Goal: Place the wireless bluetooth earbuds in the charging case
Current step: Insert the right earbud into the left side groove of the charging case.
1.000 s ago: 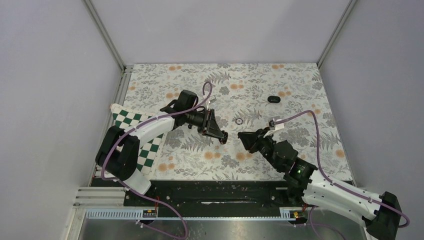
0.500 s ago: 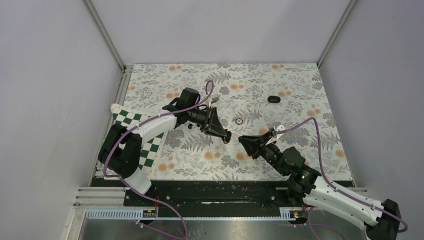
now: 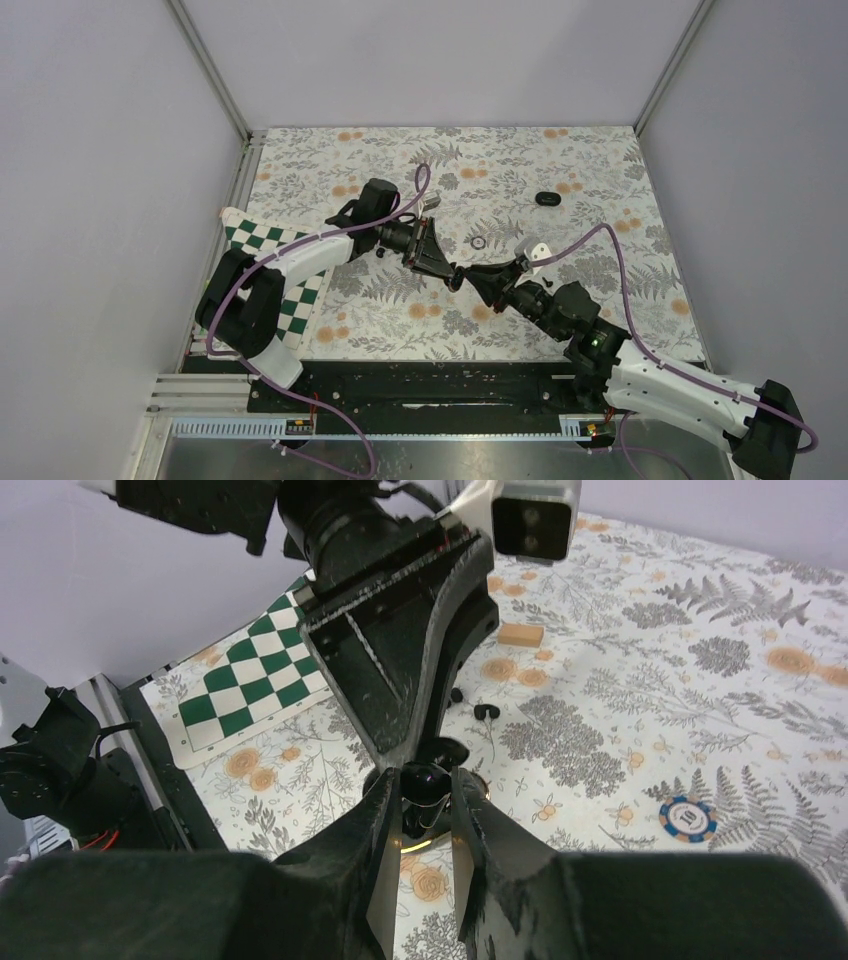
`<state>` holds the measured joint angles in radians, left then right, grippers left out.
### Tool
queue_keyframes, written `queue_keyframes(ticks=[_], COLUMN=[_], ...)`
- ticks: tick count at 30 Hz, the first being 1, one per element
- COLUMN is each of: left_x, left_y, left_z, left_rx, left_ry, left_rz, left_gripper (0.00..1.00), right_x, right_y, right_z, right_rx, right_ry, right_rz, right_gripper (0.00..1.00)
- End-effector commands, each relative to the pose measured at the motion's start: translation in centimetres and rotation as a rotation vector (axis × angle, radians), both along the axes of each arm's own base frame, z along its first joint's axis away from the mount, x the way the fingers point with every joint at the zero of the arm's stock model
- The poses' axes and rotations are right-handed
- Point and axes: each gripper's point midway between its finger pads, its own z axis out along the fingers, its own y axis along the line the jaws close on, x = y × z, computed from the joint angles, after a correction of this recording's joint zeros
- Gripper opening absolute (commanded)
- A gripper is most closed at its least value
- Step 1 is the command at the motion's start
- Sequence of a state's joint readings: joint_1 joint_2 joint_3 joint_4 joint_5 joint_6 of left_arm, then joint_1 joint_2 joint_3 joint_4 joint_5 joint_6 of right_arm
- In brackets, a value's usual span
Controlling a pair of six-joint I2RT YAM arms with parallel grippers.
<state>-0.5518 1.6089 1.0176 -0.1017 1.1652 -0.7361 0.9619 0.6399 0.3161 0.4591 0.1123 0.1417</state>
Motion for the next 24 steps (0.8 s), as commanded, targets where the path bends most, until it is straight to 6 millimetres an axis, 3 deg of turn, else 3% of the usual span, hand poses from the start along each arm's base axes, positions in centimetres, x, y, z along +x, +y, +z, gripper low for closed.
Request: queue_keyframes(ticks=[1, 16, 24], left_x=[-0.5, -0.5, -0.6], left_y=[-0.2, -0.5, -0.6], left_z=[2.7, 3.9, 4.1], left_rx=[-0.107, -0.161, -0.176], left_ry=[-0.048, -0.034, -0.030], left_rz=[-0.025, -0.020, -0.022], left_gripper=[0.00, 0.00, 0.00], right_x=[0.5, 1.4, 1.8], right_y=[0.5, 1.4, 0.1], right_z=[4.5, 2.9, 2.2], right_rx=[0.050, 0.048, 0.042], right_ry=[-0.120, -0.092, -0.090], right_rz=[0.001, -0.014, -0.077], right_gripper=[0.00, 0.00, 0.00])
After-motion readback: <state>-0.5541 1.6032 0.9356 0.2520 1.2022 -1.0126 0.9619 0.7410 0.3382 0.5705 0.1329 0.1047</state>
